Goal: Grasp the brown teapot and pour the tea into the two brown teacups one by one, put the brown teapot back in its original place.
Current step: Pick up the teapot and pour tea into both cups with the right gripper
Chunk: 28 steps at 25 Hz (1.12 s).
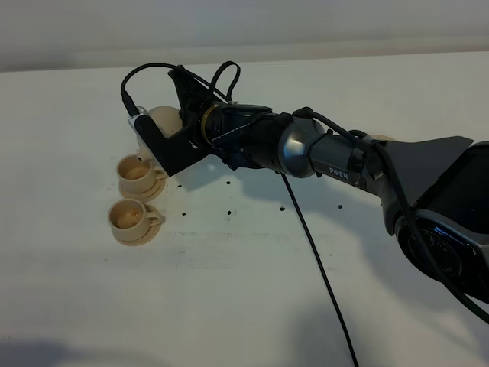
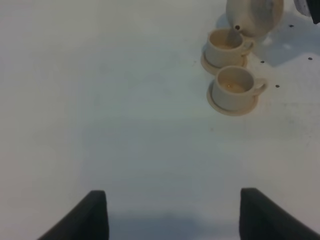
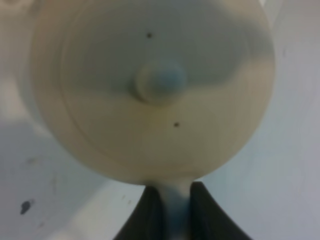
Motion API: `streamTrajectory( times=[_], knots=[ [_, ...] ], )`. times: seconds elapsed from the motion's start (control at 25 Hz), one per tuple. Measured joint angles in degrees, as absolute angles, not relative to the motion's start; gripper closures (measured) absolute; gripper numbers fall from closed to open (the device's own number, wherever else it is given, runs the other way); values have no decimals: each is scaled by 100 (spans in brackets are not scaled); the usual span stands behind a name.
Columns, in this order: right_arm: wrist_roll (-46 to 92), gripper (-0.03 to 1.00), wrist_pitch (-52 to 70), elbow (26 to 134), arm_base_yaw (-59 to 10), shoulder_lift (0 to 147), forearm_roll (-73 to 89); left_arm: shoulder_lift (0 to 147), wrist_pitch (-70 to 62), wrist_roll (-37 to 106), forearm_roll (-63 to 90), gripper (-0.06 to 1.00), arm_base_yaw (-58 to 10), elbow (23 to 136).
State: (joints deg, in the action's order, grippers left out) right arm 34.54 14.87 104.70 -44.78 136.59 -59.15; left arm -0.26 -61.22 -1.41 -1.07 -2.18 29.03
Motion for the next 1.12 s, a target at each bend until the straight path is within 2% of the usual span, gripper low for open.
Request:
streamTrajectory(
  times=[1.12],
  knots=[
    [3060,88,1278,10646,-4489,13669,-6524,-26,-6122,-141,-107,41,-218,2903]
  ],
)
